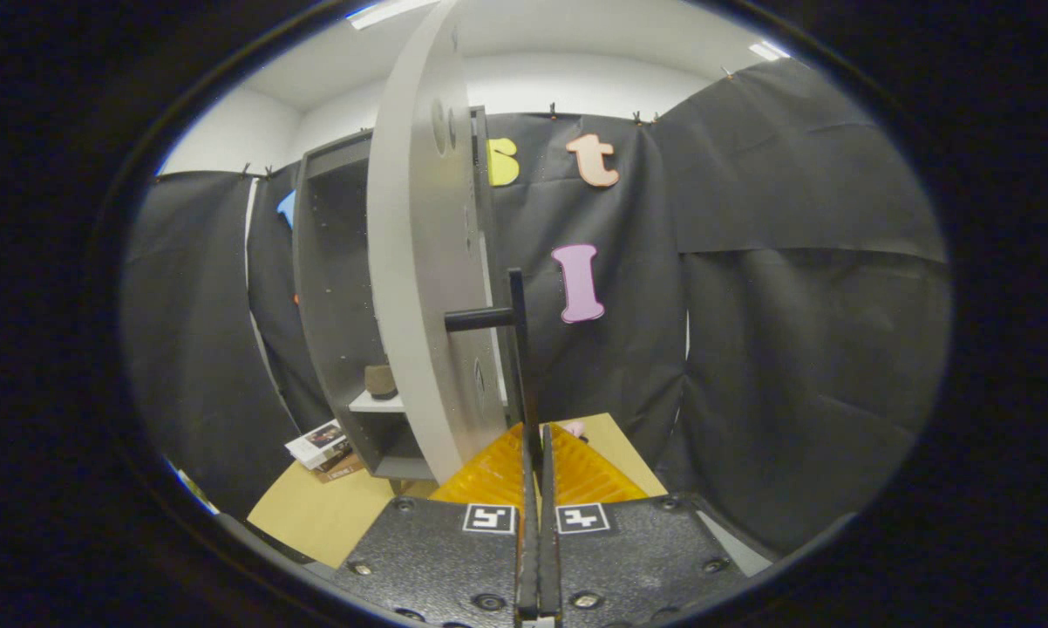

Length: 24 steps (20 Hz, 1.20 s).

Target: Open the shoe cabinet door, grab the shoes and put them into the shoe cabinet, then close the shoe cabinet door.

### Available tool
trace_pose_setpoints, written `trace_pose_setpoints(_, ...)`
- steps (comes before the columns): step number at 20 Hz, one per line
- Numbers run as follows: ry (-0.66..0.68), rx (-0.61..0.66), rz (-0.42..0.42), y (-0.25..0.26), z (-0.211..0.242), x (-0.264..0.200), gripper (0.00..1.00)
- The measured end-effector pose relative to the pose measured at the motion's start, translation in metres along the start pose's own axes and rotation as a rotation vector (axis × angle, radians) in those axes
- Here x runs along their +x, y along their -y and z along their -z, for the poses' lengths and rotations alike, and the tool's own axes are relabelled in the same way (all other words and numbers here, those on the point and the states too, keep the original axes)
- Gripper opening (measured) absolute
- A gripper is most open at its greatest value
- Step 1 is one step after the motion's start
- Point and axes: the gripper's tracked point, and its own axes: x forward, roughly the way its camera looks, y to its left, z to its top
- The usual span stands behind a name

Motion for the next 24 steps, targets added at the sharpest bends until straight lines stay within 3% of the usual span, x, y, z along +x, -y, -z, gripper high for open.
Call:
trace_pose_setpoints(8, -0.022, 0.029, 0.0, -0.001, 0.005, -0.003, 0.04)
trace_pose_setpoints(14, -0.033, 0.025, 0.072, 0.006, 0.007, -0.01, 0.06)
trace_pose_setpoints(15, -0.032, 0.017, 0.085, 0.014, 0.012, -0.014, 0.11)
trace_pose_setpoints(16, -0.027, 0.004, 0.09, 0.017, 0.016, -0.022, 0.29)
trace_pose_setpoints(20, -0.014, -0.065, 0.096, 0.003, 0.057, -0.074, 0.81)
trace_pose_setpoints(21, -0.016, -0.083, 0.097, -0.002, 0.06, -0.072, 0.81)
trace_pose_setpoints(24, -0.014, -0.102, 0.069, -0.027, 0.078, -0.069, 0.94)
